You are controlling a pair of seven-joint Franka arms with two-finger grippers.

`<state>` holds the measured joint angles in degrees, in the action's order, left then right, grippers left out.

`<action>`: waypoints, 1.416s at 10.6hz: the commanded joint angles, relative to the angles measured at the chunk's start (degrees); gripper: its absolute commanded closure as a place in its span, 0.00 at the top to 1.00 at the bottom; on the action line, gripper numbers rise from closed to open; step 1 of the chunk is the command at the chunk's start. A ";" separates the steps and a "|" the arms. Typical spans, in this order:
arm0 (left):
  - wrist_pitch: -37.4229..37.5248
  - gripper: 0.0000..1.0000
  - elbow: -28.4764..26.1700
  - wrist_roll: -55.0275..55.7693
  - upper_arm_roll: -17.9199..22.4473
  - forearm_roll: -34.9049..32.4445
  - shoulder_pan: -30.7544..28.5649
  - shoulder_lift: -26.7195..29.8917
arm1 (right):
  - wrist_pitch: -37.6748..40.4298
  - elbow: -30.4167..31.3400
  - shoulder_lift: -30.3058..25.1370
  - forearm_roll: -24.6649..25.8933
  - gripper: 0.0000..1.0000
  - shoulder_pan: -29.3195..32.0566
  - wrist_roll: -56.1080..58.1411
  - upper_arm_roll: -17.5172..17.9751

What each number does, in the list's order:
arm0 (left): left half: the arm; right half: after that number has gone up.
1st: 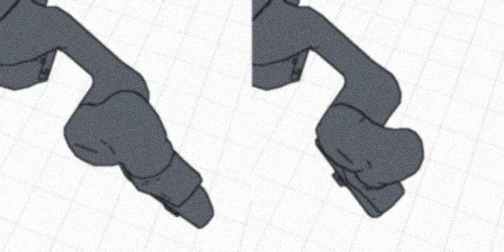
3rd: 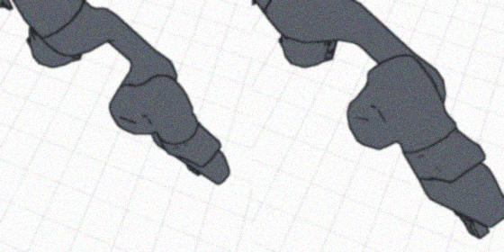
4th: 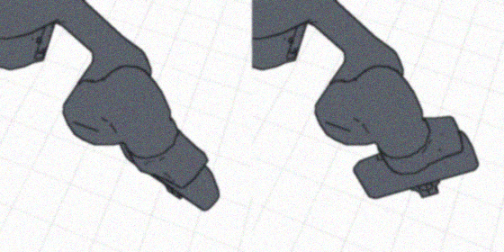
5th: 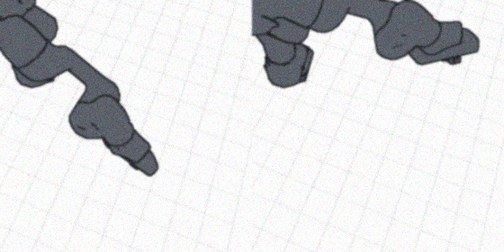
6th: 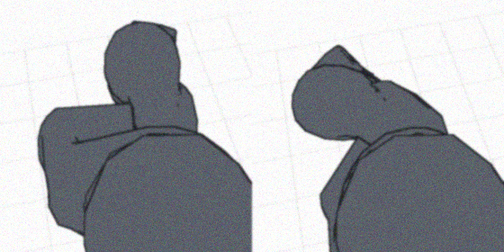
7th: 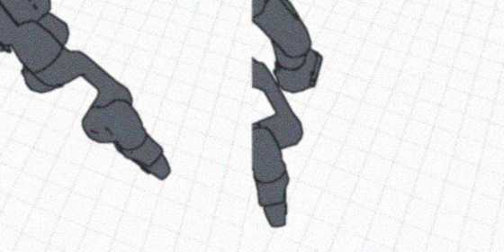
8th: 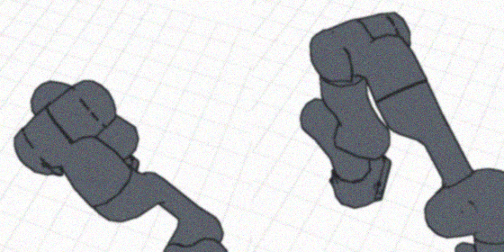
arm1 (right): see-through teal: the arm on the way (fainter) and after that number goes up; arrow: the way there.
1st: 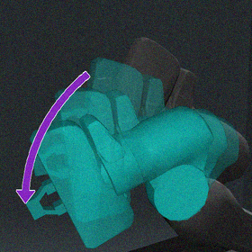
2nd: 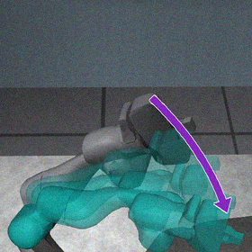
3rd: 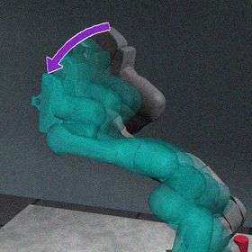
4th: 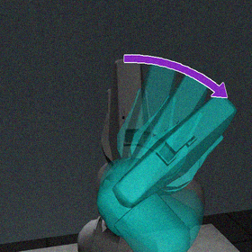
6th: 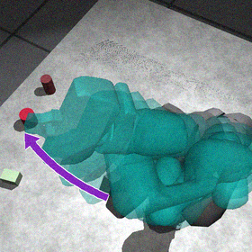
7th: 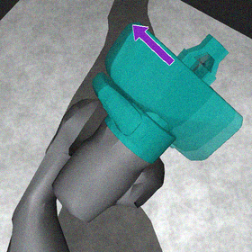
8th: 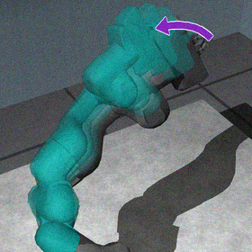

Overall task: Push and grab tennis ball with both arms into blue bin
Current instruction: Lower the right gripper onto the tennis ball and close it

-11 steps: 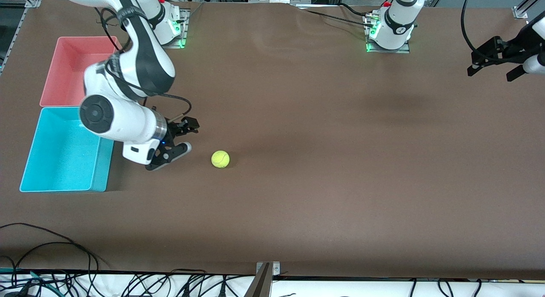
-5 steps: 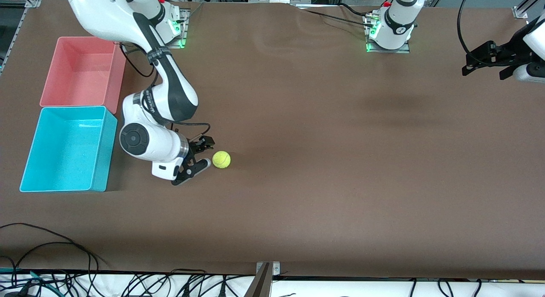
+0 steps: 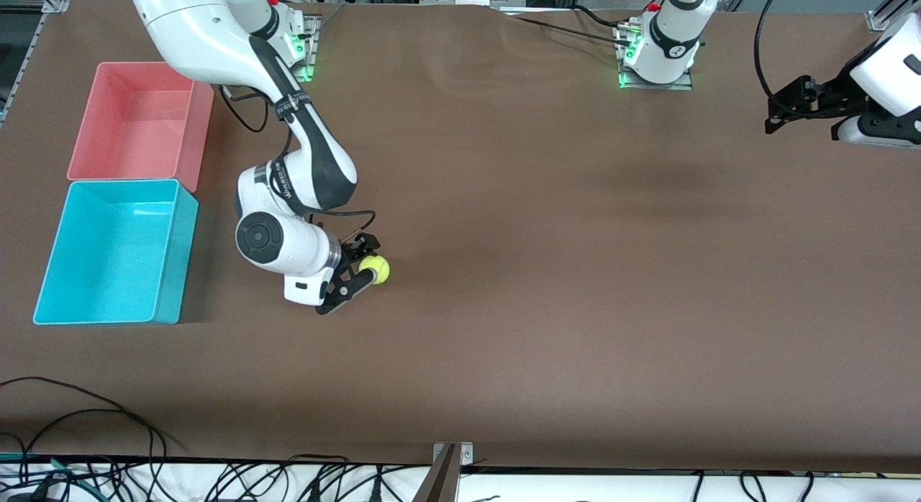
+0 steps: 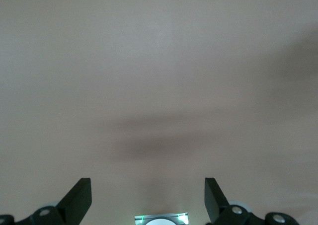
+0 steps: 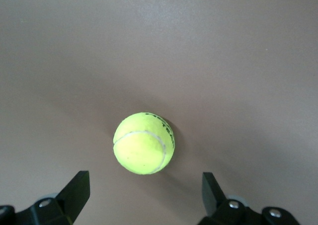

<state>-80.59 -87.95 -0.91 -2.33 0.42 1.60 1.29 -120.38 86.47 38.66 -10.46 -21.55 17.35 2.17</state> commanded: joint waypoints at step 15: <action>1.58 1.00 2.87 0.38 2.77 -2.00 3.23 -1.55 | -14.18 4.32 5.47 -0.52 0.85 -3.32 0.50 -0.06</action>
<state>-80.40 -87.38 -0.86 0.07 -0.10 4.18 0.85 -133.69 89.80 44.65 -10.46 -24.72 17.42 2.20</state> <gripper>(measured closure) 0.000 0.040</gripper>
